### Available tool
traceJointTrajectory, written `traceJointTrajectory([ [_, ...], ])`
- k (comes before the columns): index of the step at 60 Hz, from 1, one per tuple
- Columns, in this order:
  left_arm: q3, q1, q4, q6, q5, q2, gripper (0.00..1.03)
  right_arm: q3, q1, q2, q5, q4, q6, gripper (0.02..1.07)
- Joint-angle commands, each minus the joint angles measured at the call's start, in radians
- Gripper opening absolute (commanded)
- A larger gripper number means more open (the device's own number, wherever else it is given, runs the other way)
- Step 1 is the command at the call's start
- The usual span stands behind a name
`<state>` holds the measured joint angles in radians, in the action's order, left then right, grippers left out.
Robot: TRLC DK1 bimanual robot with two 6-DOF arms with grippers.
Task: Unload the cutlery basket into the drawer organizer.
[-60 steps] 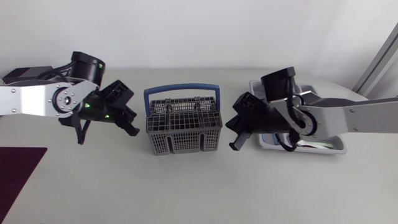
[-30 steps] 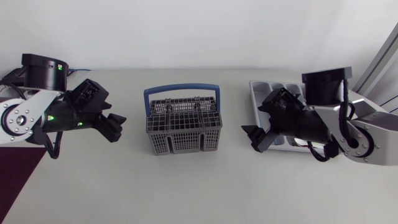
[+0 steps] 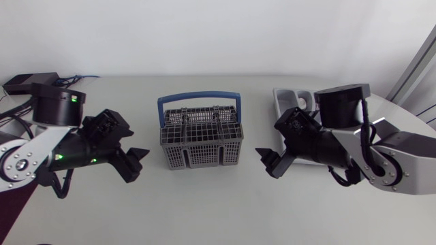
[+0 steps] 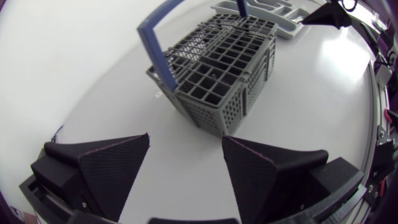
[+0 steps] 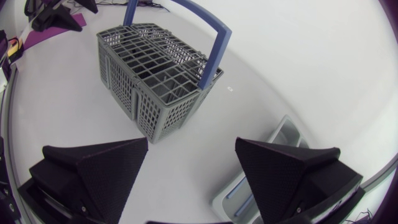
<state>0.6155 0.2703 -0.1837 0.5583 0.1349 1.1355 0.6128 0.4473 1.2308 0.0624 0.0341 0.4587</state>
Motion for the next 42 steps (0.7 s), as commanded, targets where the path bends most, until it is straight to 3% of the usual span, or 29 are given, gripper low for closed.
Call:
traceJointTrajectory([
  [1,-0.022,0.043,0.001,0.005,0.006,0.058,0.99,-0.031,0.016,0.006,-0.013,0.013,-0.031,1.03],
  [26,0.070,0.092,0.099,-0.041,-0.017,0.230,0.99,-0.062,0.008,-0.028,-0.010,0.012,-0.018,1.03],
  [42,0.115,0.075,0.147,-0.061,-0.024,0.311,0.99,-0.074,0.018,-0.059,-0.007,0.003,-0.022,1.03],
])
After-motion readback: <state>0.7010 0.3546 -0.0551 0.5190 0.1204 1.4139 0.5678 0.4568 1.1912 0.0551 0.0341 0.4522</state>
